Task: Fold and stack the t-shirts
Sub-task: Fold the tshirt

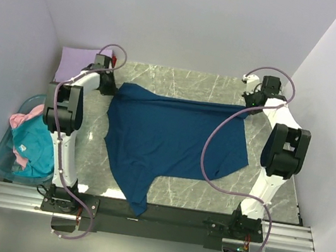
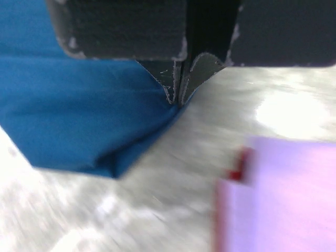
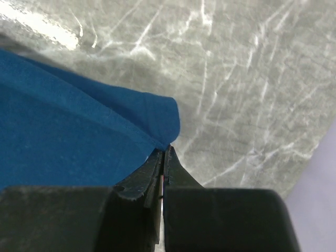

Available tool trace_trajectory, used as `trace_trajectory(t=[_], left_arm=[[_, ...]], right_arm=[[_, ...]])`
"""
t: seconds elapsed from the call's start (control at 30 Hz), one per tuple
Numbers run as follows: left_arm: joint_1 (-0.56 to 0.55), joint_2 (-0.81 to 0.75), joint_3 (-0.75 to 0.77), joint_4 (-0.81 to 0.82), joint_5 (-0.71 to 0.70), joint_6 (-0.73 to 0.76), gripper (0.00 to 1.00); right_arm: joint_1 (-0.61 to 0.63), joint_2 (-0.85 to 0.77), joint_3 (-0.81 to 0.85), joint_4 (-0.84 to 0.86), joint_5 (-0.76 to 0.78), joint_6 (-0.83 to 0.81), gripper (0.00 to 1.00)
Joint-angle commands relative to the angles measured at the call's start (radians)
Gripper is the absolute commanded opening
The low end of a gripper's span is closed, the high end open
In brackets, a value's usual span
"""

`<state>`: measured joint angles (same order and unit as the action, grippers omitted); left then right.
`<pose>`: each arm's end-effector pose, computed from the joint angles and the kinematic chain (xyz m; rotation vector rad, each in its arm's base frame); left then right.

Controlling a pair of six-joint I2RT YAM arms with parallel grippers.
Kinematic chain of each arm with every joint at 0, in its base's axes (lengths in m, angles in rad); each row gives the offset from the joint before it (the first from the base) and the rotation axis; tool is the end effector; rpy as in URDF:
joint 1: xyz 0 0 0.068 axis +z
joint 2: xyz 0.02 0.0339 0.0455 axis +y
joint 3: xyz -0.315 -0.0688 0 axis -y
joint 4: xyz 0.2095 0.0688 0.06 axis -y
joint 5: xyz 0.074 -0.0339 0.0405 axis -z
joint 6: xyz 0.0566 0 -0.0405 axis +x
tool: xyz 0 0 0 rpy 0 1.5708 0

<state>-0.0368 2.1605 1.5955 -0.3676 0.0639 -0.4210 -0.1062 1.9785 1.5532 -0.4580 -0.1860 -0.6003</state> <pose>0.4815 -0.0213 0.2090 -0.4552 2.4798 -0.2675 0.4414 -0.0365 0.2707 -0.6740 2.3402 -0.0884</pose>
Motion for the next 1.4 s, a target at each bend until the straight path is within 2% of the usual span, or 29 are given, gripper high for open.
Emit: trace_trajectory(t=[0.0,0.13,0.27,0.47,0.73,0.87,1.23,1.37], left_arm=[[0.031,-0.002,0.069,-0.034,-0.043,0.036,0.0],[0.031,-0.054,0.053,0.044,0.057,0.05,0.0],[0.031,-0.09,0.093,0.039,0.091,0.05,0.0],[0.032,-0.229,0.118,0.079,0.134,0.051,0.0],[0.025,-0.314,0.161,-0.04,0.169,0.015,0.0],[0.025,-0.352,0.092,-0.102,0.18,-0.015,0.0],[-0.054,-0.614,-0.205,-0.171,0.148,-0.047,0.0],[-0.086,-0.665,-0.241,-0.231,0.099,-0.07,0.0]], right_arm=[[0.017,0.008,0.059,0.005,0.026,0.004,0.0],[0.033,0.016,0.073,0.015,0.026,0.02,0.0],[0.036,0.029,0.108,0.018,0.03,0.034,0.0],[0.036,0.023,0.136,0.027,0.042,0.033,0.0],[0.036,0.019,0.149,0.033,0.011,0.036,0.0],[0.036,0.014,0.154,0.028,-0.007,0.028,0.0],[0.033,-0.038,0.071,0.036,-0.013,-0.036,0.0],[0.03,-0.044,0.064,0.032,-0.009,-0.047,0.0]])
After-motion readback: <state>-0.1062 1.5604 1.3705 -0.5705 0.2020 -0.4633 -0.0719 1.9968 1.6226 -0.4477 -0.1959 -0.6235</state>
